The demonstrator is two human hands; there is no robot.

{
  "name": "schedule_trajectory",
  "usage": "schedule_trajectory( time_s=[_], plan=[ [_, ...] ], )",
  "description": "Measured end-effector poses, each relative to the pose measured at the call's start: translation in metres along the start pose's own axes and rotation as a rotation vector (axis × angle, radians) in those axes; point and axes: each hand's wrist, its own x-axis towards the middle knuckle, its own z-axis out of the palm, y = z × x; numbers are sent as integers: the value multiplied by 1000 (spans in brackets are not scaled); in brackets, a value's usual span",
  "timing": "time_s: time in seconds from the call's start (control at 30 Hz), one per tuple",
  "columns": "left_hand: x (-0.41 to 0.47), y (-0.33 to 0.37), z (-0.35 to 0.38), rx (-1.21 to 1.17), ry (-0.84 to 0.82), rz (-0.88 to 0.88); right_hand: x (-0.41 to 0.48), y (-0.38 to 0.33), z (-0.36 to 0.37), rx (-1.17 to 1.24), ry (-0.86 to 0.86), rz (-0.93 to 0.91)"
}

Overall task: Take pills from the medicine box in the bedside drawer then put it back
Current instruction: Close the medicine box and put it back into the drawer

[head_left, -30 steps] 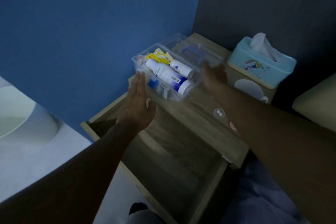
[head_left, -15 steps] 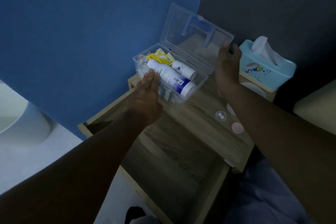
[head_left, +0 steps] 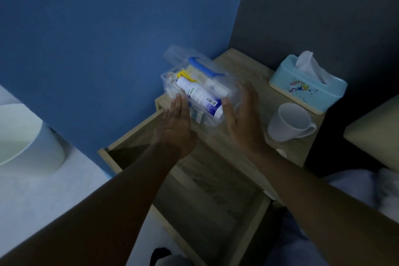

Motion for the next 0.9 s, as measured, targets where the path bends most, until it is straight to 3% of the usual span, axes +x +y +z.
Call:
schedule_trajectory(
  time_s=[0.1,0.23,0.47,0.67,0.9],
  plan=[
    [-9,2,8,-69,8,-59,-20,9,5,-189,-94,-2],
    [-9,5,9,-162,21,-153,-27,11,9,-319,-53,-42],
    [8,11,0,-448,113,-335,-23,5,12,-501,-120,-278],
    [18,12,-2,-682,213,-463,-26,3,8,-503,-129,-287],
    [22,9,6,-670,405,-425,-25,1,7,-497,-109,-289]
  ],
)
